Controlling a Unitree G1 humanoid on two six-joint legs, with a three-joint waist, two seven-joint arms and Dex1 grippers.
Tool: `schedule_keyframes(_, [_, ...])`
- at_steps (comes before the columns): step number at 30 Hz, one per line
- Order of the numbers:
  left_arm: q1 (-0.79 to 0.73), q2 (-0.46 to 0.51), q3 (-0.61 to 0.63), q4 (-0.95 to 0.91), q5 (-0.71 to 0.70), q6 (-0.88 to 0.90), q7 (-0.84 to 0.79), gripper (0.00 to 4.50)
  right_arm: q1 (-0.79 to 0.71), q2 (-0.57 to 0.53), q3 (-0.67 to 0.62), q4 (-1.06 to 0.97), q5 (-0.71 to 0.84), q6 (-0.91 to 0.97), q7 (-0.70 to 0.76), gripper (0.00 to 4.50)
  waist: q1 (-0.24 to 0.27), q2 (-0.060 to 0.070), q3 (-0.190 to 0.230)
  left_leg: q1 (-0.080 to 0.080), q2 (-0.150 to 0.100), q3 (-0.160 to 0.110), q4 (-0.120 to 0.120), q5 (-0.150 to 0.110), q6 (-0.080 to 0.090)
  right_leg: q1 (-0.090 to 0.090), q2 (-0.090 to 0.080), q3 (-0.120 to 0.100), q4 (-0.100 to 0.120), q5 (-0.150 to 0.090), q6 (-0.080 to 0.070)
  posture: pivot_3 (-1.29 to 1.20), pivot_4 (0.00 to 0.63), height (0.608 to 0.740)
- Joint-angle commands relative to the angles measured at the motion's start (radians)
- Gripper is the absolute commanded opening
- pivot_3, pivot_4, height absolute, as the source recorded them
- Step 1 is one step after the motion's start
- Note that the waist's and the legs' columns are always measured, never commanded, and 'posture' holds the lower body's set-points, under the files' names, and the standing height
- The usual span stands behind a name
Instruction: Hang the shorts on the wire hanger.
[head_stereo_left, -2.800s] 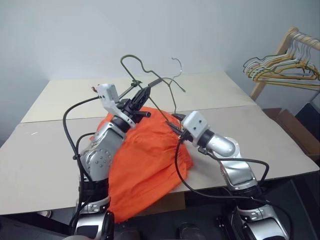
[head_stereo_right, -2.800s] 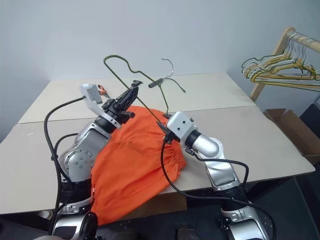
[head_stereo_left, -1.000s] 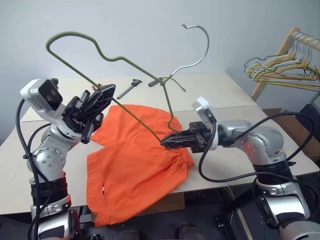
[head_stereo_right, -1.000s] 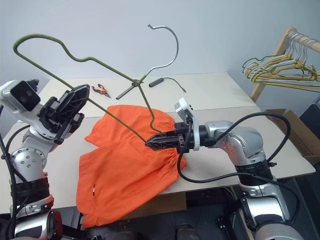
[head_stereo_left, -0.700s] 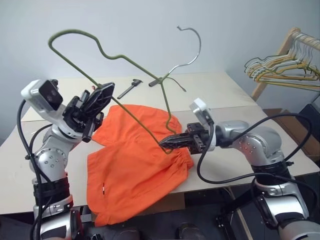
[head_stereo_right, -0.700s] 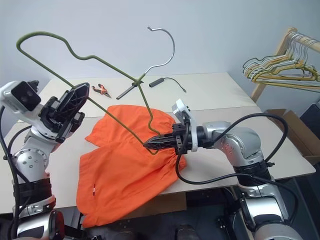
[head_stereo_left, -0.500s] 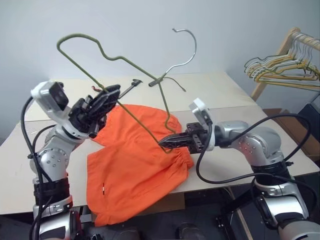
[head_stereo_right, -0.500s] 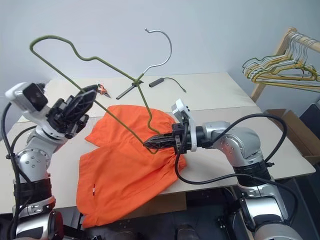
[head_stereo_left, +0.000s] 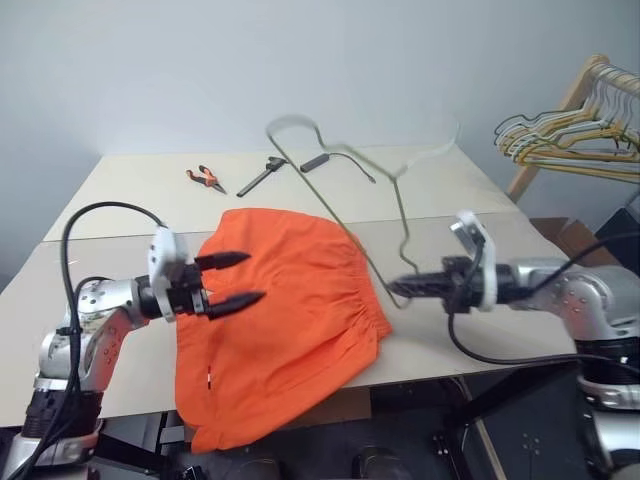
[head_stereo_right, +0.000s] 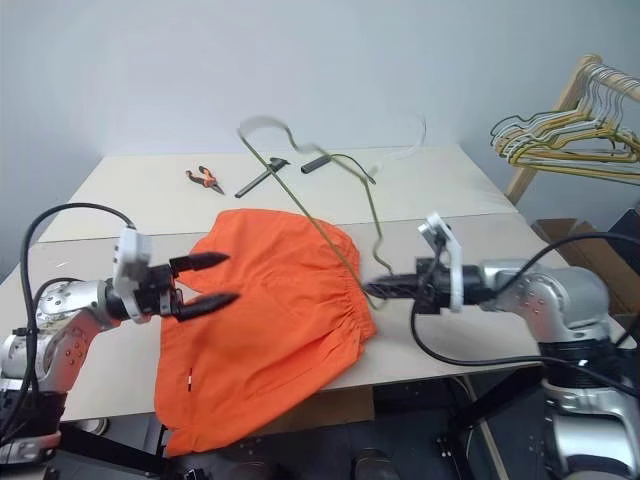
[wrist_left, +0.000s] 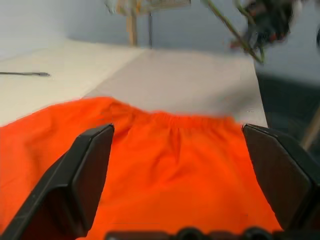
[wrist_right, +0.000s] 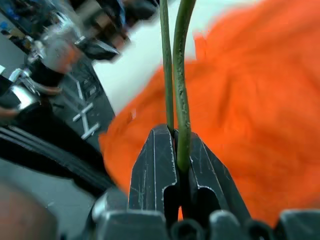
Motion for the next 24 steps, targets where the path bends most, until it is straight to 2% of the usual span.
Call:
schedule_keyframes(1, [0.025,0.031,-0.057,-0.083,0.068,-0.071,-0.044,4.48,0.068,-0.094,0.008,0.050,-0.042,-0.010,0.073,0.00,-0.001,0.000,0.000,0.000,0.000,0.000,0.000,0.000,0.001,0.000,0.000,0.000,-0.001,0.000,0.000,-0.01,0.000,0.740])
schedule_keyframes(3, [0.036,0.039,-0.076,-0.104,0.085,-0.083,-0.054,4.48,0.089,-0.133,0.015,0.112,-0.038,0.030,0.112,0.00,-0.004,0.000,0.000,0.000,0.000,0.001,0.000,-0.001,0.001,-0.001,0.000,0.001,0.000,0.000,0.000,-0.01,0.000,0.740])
schedule_keyframes(6, [0.038,0.035,-0.096,-0.123,0.092,-0.088,-0.059,4.48,0.137,-0.213,0.091,0.194,-0.075,0.041,0.221,0.00,-0.009,0.001,0.000,0.001,0.001,0.001,0.000,-0.001,0.001,0.000,0.001,0.003,0.000,0.000,0.000,-0.01,0.000,0.740])
schedule_keyframes(9, [0.038,0.028,-0.113,-0.133,0.094,-0.090,-0.064,4.48,0.129,-0.249,0.161,0.292,-0.085,0.112,0.293,0.00,-0.008,0.001,0.000,0.004,0.001,0.001,0.001,-0.001,0.001,0.002,0.002,0.003,0.001,0.000,0.000,-0.02,0.000,0.740])
schedule_keyframes(16, [0.041,0.029,-0.145,-0.138,0.119,-0.099,-0.071,4.48,0.113,-0.256,0.246,0.398,-0.159,0.096,0.366,0.00,-0.010,0.001,0.000,0.004,0.001,0.001,0.001,0.000,0.001,0.001,0.002,0.004,0.002,0.000,0.000,-0.02,0.000,0.740])
schedule_keyframes(24, [0.056,0.035,-0.141,-0.152,0.115,-0.101,-0.072,4.48,0.106,-0.228,0.232,0.436,-0.190,0.079,0.386,0.00,-0.007,0.001,0.000,0.004,0.001,0.001,0.001,0.000,0.001,0.001,0.002,0.004,0.002,0.000,0.001,-0.02,0.000,0.740])
